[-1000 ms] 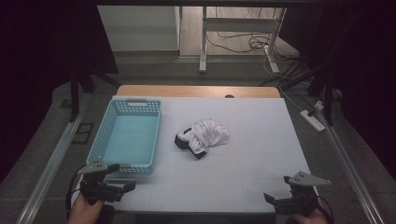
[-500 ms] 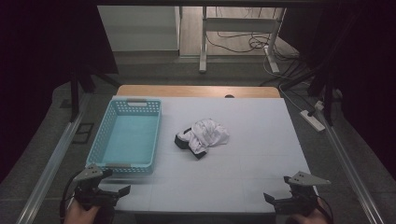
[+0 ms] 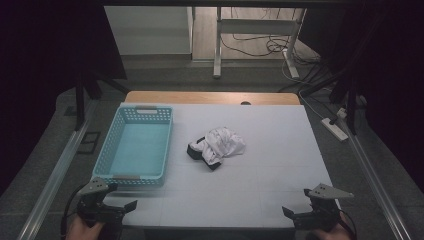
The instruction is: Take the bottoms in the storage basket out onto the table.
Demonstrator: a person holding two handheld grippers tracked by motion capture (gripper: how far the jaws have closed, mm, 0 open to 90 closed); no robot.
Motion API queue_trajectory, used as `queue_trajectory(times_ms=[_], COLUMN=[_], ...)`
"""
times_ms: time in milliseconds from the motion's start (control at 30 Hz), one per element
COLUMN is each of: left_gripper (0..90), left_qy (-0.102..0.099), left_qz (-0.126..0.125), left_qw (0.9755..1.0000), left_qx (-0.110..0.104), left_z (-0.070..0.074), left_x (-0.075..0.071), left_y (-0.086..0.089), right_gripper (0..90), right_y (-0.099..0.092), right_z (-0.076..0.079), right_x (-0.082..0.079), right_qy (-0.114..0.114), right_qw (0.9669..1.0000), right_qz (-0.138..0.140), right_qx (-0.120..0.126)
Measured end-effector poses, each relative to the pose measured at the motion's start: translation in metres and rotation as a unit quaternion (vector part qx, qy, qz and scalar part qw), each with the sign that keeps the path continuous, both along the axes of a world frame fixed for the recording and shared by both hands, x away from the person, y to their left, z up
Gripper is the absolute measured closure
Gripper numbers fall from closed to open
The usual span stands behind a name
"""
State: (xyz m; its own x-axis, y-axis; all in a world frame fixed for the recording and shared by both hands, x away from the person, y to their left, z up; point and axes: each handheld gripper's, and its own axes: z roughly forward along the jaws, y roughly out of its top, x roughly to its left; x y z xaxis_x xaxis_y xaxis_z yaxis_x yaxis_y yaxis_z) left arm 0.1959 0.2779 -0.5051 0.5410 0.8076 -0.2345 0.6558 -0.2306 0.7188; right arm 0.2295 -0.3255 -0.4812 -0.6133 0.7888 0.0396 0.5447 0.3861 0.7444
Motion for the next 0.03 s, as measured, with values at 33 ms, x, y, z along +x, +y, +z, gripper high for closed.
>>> queue_trajectory(times_ms=[33], left_gripper=[0.0], left_qy=[0.0], left_qz=[0.0], left_qw=[1.0], left_qx=[-0.001], left_z=[0.0], left_x=[0.0003], left_y=[0.0], right_gripper=[0.0], right_y=[0.0002], right_z=[-0.0001], right_x=[0.0], right_qy=[0.0], right_qw=[1.0], right_qz=[0.0], right_qx=[-0.001])
